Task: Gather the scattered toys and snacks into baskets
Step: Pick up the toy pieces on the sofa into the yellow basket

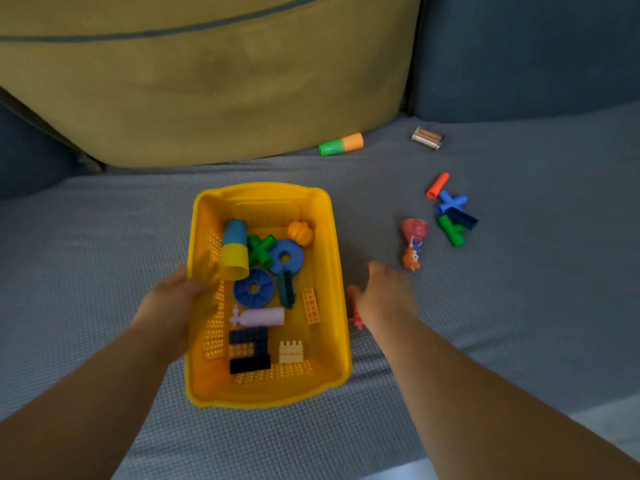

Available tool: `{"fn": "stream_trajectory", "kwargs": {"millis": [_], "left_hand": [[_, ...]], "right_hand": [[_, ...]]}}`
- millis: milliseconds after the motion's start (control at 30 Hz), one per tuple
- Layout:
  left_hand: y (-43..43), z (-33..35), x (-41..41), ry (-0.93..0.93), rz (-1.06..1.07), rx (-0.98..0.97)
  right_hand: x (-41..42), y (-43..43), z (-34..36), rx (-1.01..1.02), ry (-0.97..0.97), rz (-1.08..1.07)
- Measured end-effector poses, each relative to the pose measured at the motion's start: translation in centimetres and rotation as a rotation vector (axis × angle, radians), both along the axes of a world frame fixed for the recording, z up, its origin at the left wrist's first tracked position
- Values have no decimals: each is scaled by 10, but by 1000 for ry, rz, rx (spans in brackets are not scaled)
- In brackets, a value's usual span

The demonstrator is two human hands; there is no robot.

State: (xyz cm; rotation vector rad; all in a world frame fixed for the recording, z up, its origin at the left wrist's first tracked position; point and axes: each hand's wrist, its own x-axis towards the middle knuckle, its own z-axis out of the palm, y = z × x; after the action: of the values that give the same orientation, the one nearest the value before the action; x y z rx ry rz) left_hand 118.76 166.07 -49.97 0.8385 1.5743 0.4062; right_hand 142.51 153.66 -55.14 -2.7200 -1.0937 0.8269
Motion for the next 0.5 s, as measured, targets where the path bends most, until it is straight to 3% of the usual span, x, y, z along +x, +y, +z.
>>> {"fn": "stream_trajectory", "kwargs": {"millis": [133, 267, 367, 500], "left_hand": [[-3, -9, -8, -2, 19, -12], [-8, -18, -14, -22, 43, -17], [-10, -19, -12, -27, 30, -21], [-9, -13, -5, -38, 23, -9]], "right_hand": [[-16, -5, -16, -191, -96, 148], [-26, -3, -32, -153, -170, 162], [-22, -2, -26, -11, -136, 66], [-13, 19, 17, 347, -71, -186]]}}
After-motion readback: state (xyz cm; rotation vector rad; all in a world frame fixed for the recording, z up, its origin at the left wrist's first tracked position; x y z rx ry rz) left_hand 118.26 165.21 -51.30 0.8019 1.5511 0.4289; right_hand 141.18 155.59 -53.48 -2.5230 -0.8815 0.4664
